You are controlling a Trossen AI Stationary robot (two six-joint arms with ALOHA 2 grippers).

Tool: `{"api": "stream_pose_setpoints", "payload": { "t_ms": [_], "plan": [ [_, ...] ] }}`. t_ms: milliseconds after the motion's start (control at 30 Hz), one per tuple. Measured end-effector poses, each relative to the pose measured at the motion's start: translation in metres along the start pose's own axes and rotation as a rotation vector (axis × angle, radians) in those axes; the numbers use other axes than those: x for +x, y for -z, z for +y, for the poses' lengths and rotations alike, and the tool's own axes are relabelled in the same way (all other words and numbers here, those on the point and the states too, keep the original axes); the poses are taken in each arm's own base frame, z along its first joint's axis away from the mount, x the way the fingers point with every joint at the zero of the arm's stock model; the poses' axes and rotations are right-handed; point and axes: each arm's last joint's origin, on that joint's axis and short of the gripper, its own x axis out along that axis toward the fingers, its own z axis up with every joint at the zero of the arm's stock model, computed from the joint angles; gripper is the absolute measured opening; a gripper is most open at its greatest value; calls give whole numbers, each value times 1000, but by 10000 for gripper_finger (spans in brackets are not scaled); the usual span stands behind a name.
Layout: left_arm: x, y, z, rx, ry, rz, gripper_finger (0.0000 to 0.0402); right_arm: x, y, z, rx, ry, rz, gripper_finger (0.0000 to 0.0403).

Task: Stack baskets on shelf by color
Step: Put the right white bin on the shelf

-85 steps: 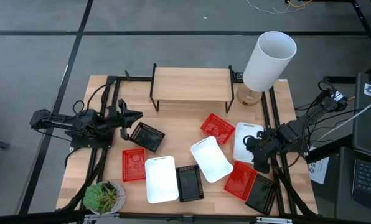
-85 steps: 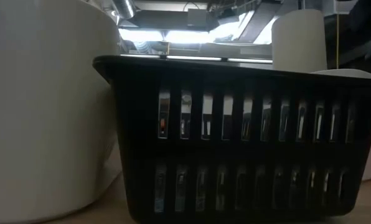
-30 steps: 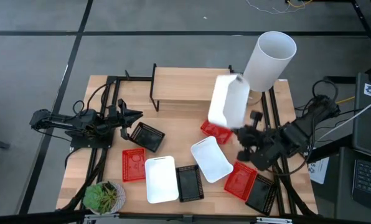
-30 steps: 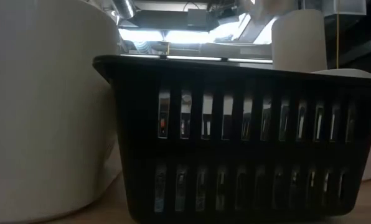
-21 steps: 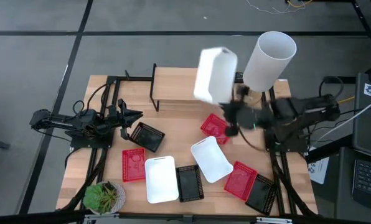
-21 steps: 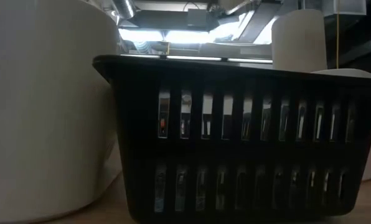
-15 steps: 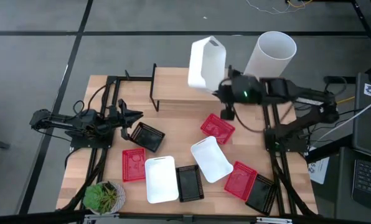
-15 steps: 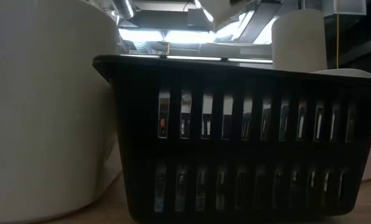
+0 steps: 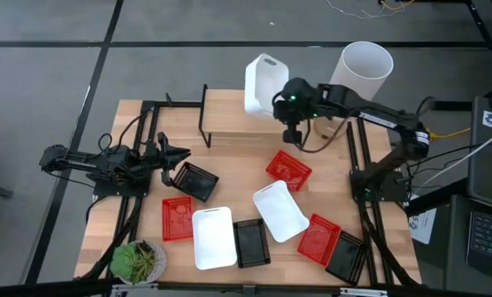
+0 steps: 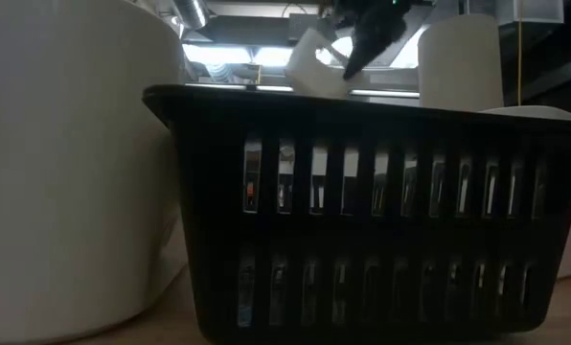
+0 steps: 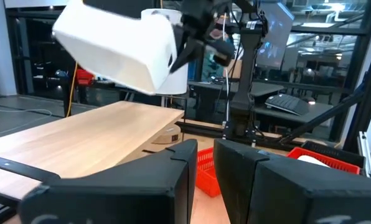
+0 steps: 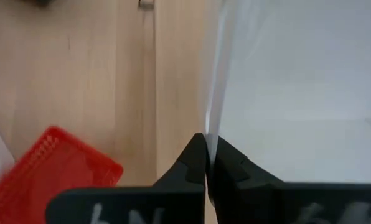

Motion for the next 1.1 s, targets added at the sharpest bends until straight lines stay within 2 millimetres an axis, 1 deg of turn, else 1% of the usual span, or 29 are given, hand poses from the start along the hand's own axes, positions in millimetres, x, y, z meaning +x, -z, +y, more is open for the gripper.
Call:
{"api": "stream_pose_setpoints", "payload": {
  "t_ms": [67, 167, 500, 667, 967, 1100],
  "plan": [
    [0, 0, 0, 0, 0, 0, 46, 6, 3, 0, -2, -17, 43, 0],
    [0, 0, 0, 0, 0, 0, 46, 9, 10, 1, -4, -51, 122, 0],
    [0, 0, 0, 1, 0, 0, 46, 5, 28, 5, -8, -126, 293, 0],
    [0, 0, 0, 1, 0, 0, 46, 2, 35, 8, 35, -151, 367, 0],
    [0, 0, 0, 1, 0, 0, 46, 2, 36, 8, 36, -157, 385, 4],
    [0, 0, 0, 1, 0, 0, 46, 1, 37, 6, 20, -92, 417, 7]
  ]
}}
